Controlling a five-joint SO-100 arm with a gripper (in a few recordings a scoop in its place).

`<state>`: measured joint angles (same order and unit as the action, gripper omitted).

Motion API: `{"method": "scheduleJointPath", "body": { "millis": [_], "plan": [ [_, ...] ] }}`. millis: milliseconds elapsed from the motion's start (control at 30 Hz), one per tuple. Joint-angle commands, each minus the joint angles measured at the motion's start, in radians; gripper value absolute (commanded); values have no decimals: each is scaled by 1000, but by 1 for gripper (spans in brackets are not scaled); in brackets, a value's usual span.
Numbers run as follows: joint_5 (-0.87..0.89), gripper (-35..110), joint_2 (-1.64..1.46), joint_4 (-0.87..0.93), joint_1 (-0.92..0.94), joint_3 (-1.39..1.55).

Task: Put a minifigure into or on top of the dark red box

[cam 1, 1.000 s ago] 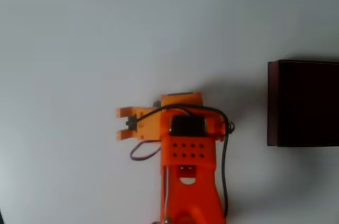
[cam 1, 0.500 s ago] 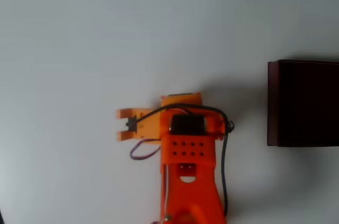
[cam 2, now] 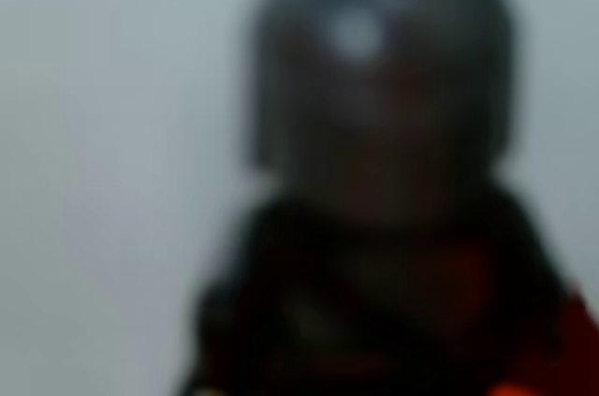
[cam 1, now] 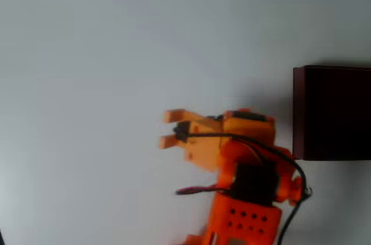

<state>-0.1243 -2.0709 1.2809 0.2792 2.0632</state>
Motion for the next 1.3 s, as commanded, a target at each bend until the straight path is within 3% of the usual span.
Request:
{"method": "scheduleJointPath", "body": {
  "millis": [0, 233, 533, 700, 767, 833, 1033, 1267],
  "plan": [
    [20, 0, -74, 31, 137, -52],
    [74, 0, 20, -20, 285, -167],
    [91, 0, 456, 5, 388, -569],
    [66, 3, 575, -60, 428, -614],
    [63, 12, 568, -117, 439, -563],
    [64, 13, 557, -158, 449, -522],
    [35, 24, 515, -132, 439, -488],
    [-54, 17, 138, -166, 290, -204]
  ]
}}
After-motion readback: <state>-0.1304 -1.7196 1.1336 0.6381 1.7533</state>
